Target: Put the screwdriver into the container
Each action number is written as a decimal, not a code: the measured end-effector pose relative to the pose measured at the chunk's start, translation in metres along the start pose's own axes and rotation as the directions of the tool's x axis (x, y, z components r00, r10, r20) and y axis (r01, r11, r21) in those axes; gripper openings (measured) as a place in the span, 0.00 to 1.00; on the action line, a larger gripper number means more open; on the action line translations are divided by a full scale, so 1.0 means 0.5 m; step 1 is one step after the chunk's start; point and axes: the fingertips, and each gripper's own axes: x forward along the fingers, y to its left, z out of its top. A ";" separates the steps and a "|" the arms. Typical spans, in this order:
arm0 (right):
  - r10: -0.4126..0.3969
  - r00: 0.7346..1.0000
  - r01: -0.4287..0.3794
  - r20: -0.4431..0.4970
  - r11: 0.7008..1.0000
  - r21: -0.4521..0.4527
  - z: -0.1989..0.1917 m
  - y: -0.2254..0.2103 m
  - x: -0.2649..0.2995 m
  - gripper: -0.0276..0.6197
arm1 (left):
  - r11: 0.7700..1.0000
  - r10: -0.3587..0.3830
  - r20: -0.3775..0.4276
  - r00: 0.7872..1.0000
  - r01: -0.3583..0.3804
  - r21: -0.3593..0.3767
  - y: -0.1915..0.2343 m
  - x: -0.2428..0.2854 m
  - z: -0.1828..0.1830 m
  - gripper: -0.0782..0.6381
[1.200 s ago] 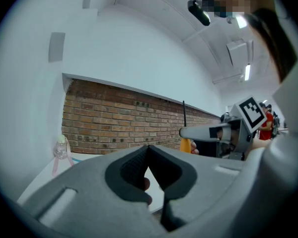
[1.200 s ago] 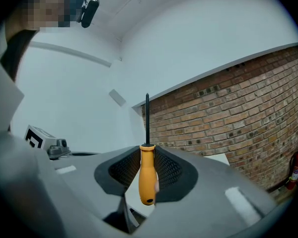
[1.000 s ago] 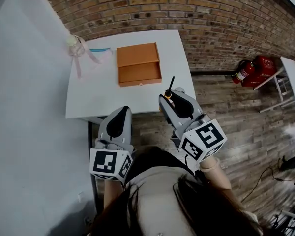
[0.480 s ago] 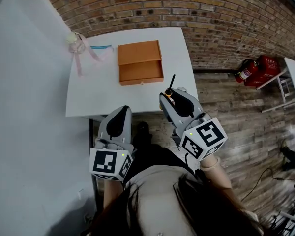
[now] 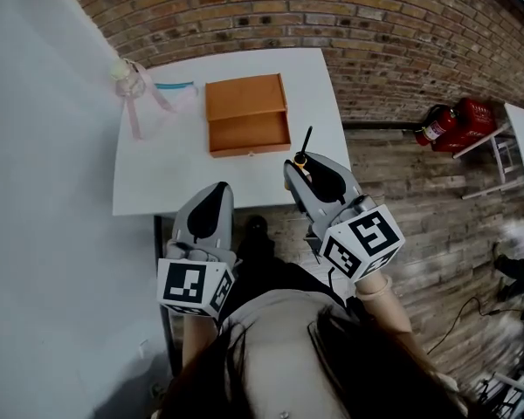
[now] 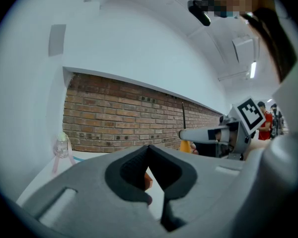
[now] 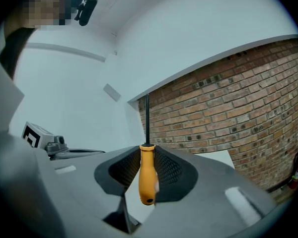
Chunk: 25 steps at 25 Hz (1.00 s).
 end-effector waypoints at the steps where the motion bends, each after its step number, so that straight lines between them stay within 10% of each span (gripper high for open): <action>1: 0.000 1.000 0.000 -0.002 1.000 -0.001 0.001 -0.003 0.008 0.18 | 1.000 0.001 0.002 1.000 -0.001 -0.002 0.007 0.005 0.002 0.11; 25: 0.000 0.993 -0.011 -0.120 0.996 -0.093 -0.037 -0.094 0.224 0.18 | 0.999 0.029 -0.006 1.000 -0.030 -0.036 0.166 0.130 0.013 0.11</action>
